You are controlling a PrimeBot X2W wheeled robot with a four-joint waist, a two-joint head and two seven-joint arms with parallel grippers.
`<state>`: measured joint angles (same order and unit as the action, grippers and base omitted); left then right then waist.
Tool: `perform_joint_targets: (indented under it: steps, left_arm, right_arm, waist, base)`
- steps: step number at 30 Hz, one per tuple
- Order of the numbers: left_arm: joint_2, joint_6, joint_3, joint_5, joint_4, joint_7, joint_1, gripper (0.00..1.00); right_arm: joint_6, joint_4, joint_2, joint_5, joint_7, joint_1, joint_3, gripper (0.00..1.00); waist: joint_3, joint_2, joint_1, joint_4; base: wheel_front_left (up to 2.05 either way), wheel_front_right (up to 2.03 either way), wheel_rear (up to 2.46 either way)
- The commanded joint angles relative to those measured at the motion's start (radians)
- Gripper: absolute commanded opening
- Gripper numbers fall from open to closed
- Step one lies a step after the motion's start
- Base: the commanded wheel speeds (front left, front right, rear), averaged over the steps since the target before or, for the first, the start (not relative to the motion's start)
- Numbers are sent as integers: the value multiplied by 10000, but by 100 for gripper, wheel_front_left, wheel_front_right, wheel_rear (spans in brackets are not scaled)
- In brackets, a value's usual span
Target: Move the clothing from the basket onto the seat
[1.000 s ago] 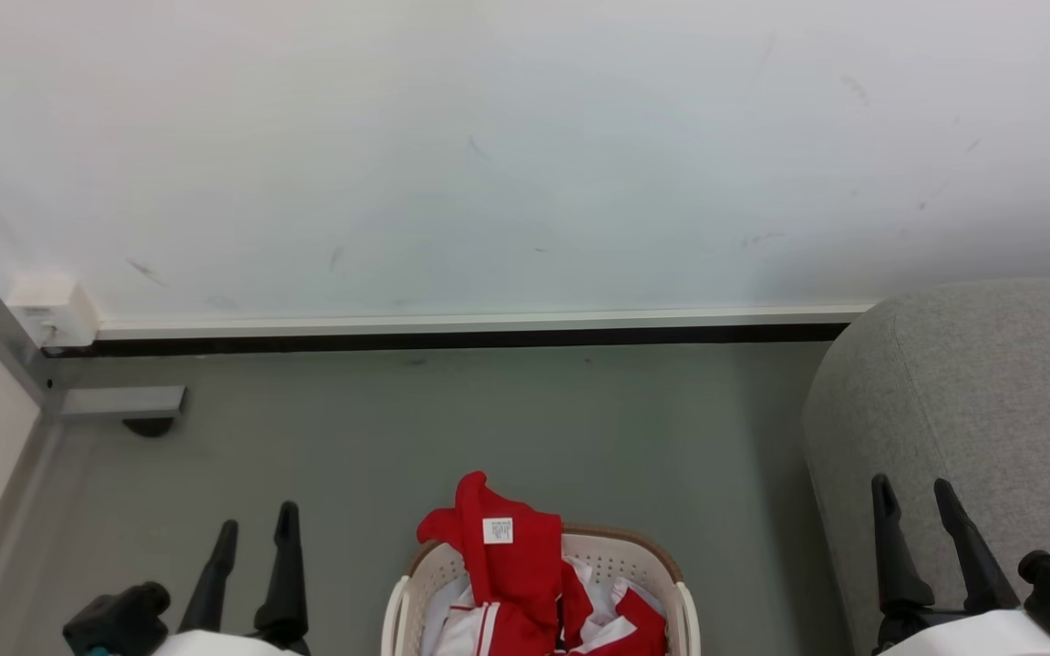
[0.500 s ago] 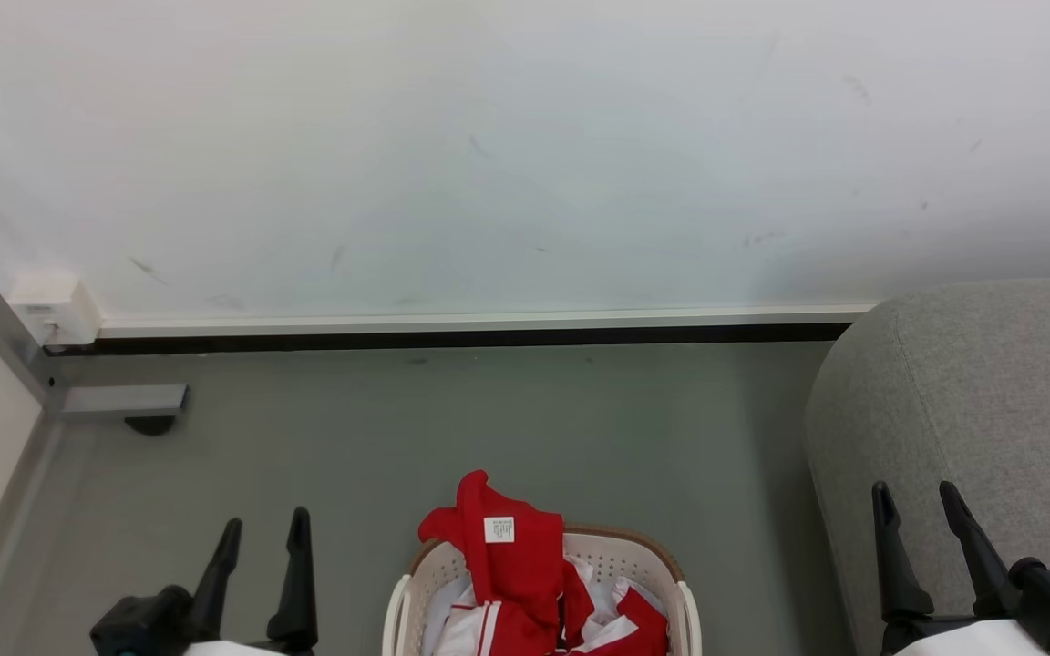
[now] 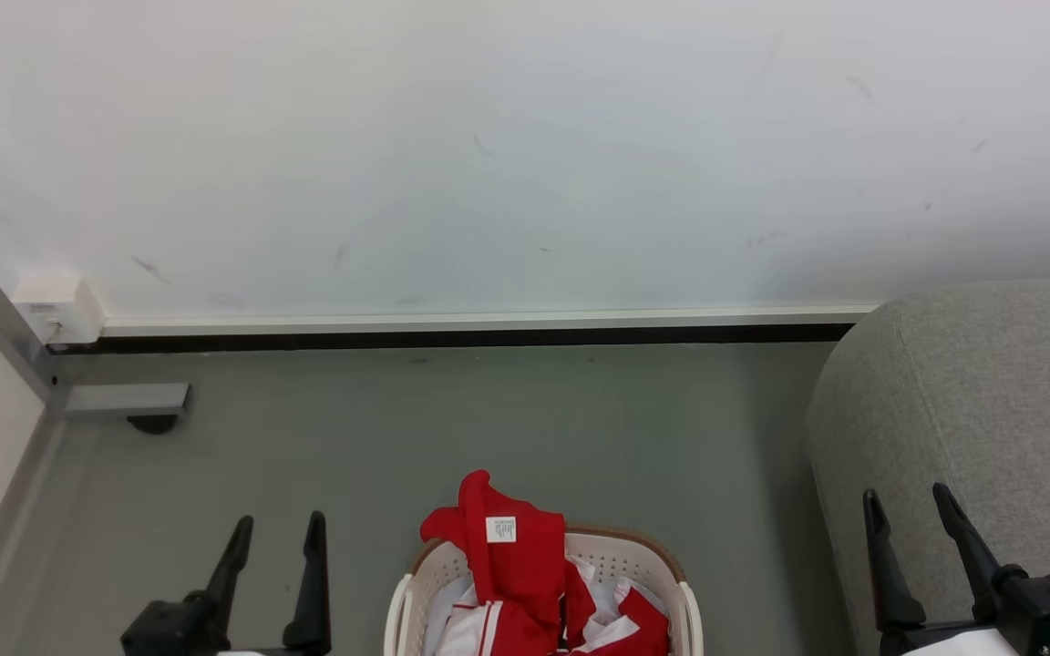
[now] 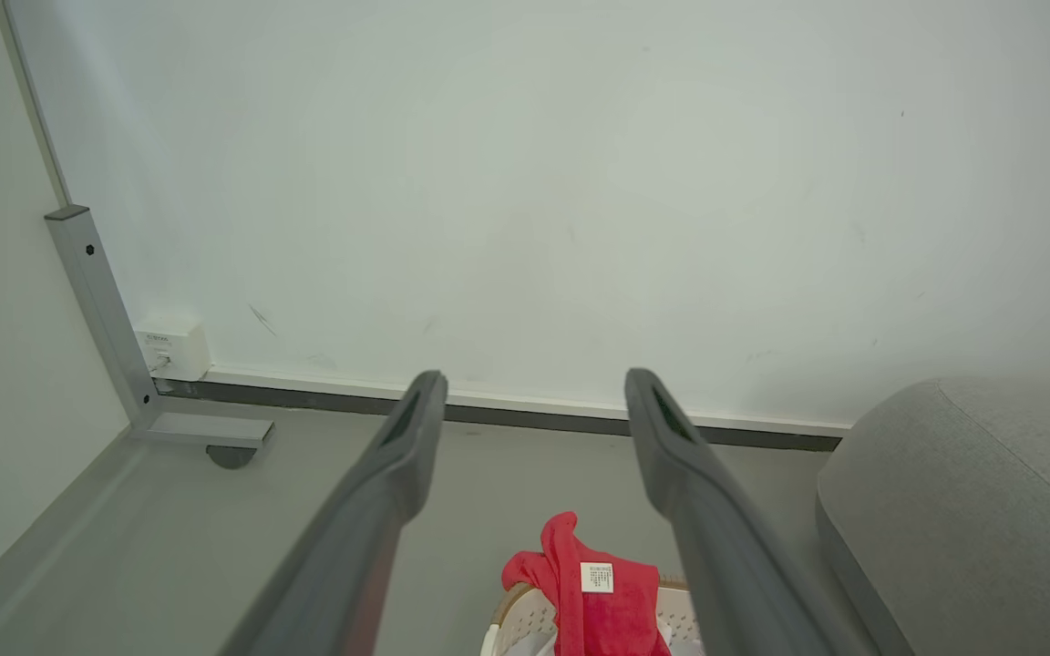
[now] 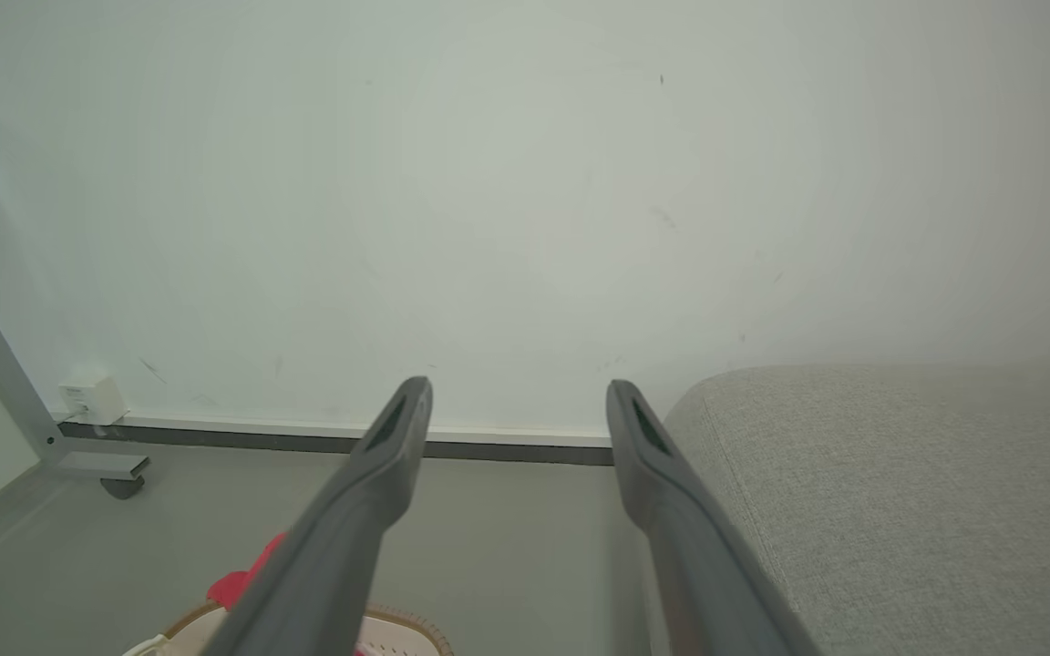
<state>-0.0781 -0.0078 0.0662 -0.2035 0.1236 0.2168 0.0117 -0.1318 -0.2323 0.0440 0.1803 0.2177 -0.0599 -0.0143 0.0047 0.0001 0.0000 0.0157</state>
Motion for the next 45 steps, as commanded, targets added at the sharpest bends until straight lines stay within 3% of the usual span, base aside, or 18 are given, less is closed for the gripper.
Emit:
perform_joint_targets:
  steps: [1,24,31,40,45]
  left_arm:
    - [-37,53,-2,225,-80,88,111,100]
    - [60,51,189,1933,-231,498,343,100]
    - [55,-65,128,1885,-225,482,305,100]
    - [-91,-367,290,1987,66,482,-339,100]
    - [-161,-742,824,2093,1030,482,-1169,100]
  right_arm:
    - [17,-17,91,-179,73,11,13,100]
    - [21,-165,96,-1691,491,150,38,100]
    - [21,-123,91,-1477,482,-66,-59,100]
    - [22,309,88,-1264,470,-522,-215,100]
    - [21,657,83,-1042,470,-948,-177,100]
  waist:
    - [-1,-1,0,-3]
    - [59,-1,0,28]
    - [247,-1,0,-208]
    - [1181,-1,0,-819]
    - [2185,-1,0,-1118]
  base:
    - [0,0,0]
    - [0,0,0]
    - [0,0,0]
    - [0,0,0]
    - [0,0,0]
